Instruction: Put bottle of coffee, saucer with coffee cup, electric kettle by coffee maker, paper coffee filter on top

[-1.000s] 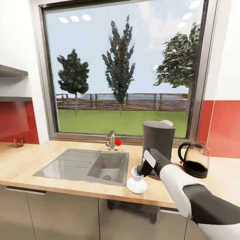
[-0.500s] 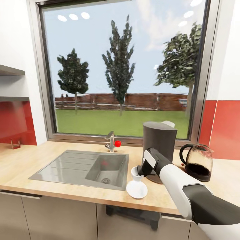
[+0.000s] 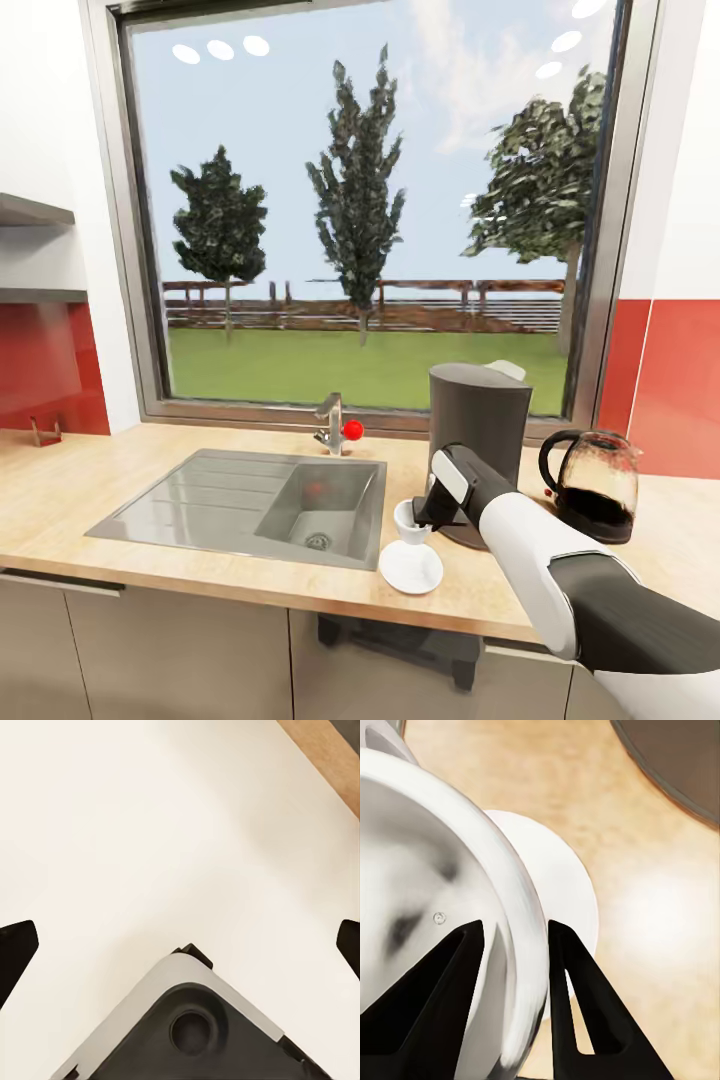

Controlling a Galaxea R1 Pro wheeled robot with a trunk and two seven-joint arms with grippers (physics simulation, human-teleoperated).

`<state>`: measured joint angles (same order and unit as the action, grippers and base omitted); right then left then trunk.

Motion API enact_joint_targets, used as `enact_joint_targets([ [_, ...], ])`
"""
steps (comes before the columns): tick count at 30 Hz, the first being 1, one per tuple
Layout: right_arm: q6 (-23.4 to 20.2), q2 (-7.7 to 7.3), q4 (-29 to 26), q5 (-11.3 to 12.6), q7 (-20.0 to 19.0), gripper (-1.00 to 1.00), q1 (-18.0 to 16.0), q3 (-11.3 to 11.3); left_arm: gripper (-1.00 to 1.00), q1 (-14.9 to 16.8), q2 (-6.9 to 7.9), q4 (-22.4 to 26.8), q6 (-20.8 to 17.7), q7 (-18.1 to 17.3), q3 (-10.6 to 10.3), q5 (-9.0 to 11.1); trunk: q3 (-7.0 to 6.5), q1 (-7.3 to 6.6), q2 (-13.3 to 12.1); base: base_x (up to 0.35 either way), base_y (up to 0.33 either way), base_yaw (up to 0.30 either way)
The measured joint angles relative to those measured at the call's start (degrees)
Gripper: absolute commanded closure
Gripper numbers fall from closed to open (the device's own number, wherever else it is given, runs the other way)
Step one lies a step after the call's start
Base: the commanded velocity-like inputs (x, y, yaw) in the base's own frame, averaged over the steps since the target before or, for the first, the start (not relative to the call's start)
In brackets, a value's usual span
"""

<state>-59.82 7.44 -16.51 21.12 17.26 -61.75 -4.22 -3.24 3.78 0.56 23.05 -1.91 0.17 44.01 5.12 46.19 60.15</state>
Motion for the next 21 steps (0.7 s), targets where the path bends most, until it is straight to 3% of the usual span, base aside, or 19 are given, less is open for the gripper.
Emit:
enact_joint_targets([
  [21,0.0,0.0,0.05,0.08,0.01,1.0,0.0,0.01,-1.0,0.0,0.0,0.0,-0.02,0.01,0.0,-0.01,3.78,4.62,8.43,0.0,0.0,0.0],
])
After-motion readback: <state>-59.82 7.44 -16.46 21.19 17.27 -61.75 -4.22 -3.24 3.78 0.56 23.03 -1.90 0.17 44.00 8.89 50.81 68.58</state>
